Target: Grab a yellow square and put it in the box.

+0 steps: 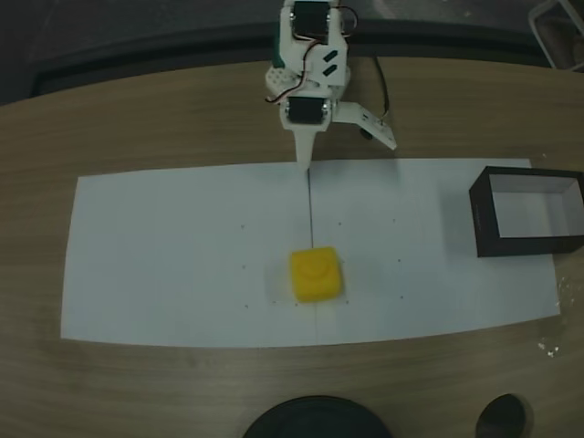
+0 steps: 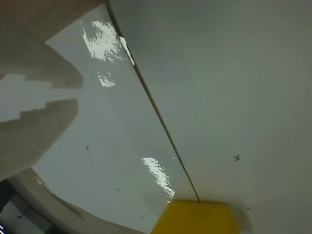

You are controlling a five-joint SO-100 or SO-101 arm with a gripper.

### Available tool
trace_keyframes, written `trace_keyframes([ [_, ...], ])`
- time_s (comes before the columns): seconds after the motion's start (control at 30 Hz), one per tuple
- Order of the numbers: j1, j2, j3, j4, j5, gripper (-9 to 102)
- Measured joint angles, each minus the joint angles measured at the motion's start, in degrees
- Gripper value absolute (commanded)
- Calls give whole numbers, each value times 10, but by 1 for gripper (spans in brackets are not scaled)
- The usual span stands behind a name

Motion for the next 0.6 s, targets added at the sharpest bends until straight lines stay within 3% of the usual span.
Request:
trace_keyframes([
  [0.07, -33, 0, 14, -7, -46, 0],
  [0.1, -62, 0, 19, -30, -110, 0],
  [0.17, -67, 0, 23, -81, -146, 0],
  [0.6, -72, 0, 23, -97, -135, 0],
])
